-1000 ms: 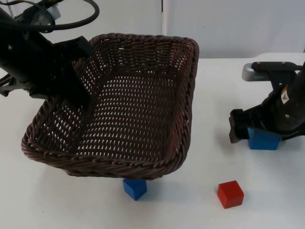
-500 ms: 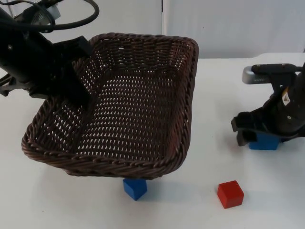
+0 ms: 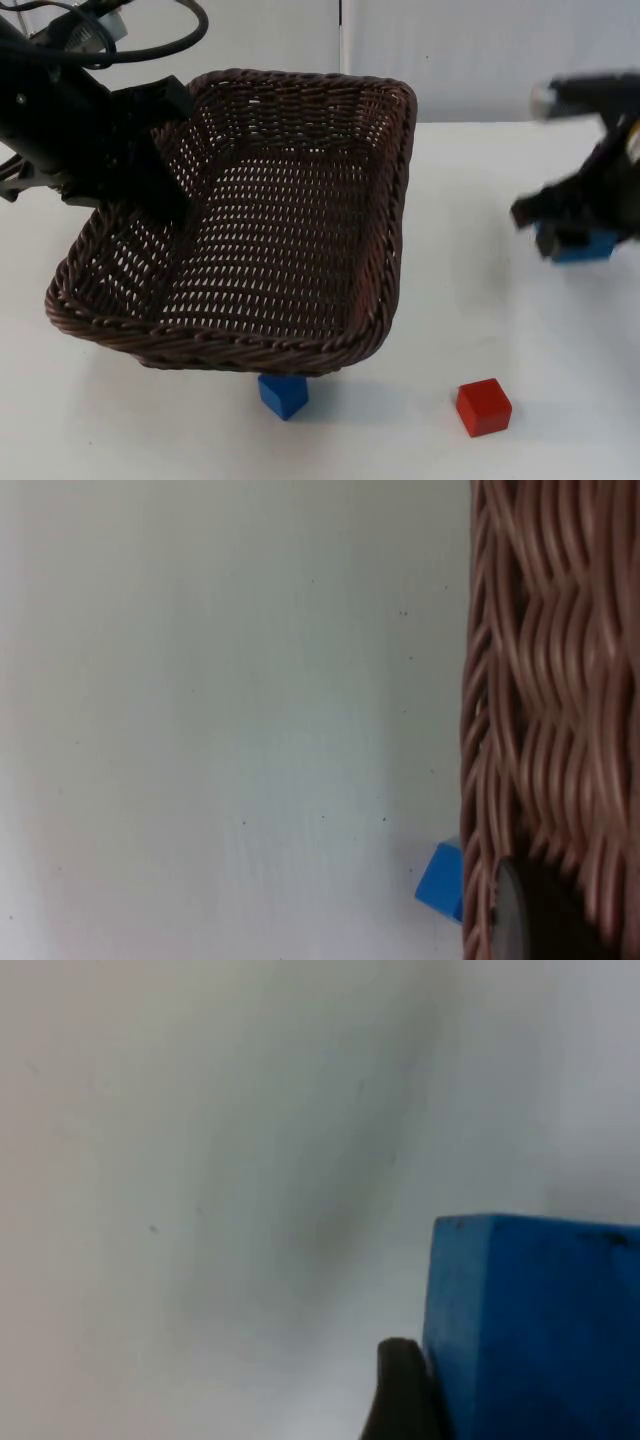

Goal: Pick up the basket with the left hand and place the largest block into the basket with the right hand.

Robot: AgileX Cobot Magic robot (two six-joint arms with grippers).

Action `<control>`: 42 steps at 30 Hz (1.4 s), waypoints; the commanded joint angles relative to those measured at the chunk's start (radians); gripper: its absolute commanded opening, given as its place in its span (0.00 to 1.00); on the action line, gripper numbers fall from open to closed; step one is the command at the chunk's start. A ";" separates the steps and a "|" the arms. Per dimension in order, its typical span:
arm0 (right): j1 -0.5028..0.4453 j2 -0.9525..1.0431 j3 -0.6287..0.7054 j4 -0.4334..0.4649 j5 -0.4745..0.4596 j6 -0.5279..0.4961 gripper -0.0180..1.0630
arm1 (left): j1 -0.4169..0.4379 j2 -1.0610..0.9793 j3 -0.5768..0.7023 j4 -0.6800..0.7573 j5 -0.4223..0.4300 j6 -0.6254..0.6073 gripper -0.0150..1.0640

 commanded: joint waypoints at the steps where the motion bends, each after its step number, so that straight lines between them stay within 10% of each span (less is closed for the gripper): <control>1: 0.003 -0.063 -0.004 -0.005 0.036 -0.023 0.02 | 0.000 -0.016 0.003 -0.018 -0.002 -0.004 0.01; 19: 0.005 -0.557 -0.004 0.001 0.211 -0.038 0.02 | 0.000 -0.016 0.003 -0.018 -0.002 -0.004 0.01; 42: 0.005 -0.570 -0.004 0.002 0.230 -0.045 0.02 | 0.000 -0.016 0.003 -0.018 -0.182 -0.004 0.01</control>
